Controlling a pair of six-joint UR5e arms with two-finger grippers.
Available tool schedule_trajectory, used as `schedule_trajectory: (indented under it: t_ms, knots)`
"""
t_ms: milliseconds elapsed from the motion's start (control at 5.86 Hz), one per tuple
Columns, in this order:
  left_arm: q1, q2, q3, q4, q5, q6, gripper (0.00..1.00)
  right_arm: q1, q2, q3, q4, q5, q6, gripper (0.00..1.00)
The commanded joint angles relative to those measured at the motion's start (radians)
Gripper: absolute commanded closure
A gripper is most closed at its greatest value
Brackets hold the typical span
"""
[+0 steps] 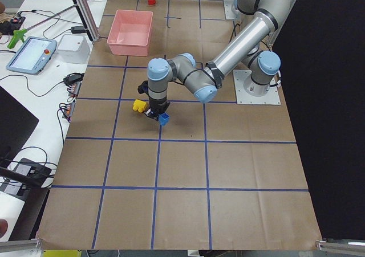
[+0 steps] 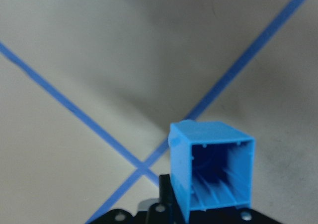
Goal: Put all blocks into box
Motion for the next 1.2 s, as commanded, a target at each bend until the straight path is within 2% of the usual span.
schedule_trajectory:
  t_ms: [0,171,341,512,683,854,1024]
  knots:
    - [-0.089,0.003,0.227,-0.258,-0.028,-0.329,1.0,0.199,0.189,-0.05,-0.383,0.092,0.252,0.96]
    - [-0.133,0.018,0.26,-0.323,-0.107,-0.539,1.0,0.248,0.314,-0.155,-0.475,0.091,0.265,0.95]
    - [-0.166,0.032,0.26,-0.347,-0.163,-0.717,1.0,0.27,0.402,-0.232,-0.515,0.092,0.267,0.93]
    - [-0.231,0.04,0.262,-0.364,-0.18,-0.91,1.0,0.291,0.423,-0.253,-0.519,0.091,0.267,0.14]
    - [-0.322,0.04,0.265,-0.364,-0.177,-1.091,1.0,0.291,0.418,-0.253,-0.502,0.083,0.267,0.0]
    - [-0.414,0.023,0.292,-0.364,-0.171,-1.253,1.0,0.291,0.409,-0.253,-0.502,0.078,0.267,0.0]
    - [-0.475,-0.007,0.332,-0.364,-0.166,-1.324,1.0,0.279,0.38,-0.245,-0.458,0.068,0.269,0.0]
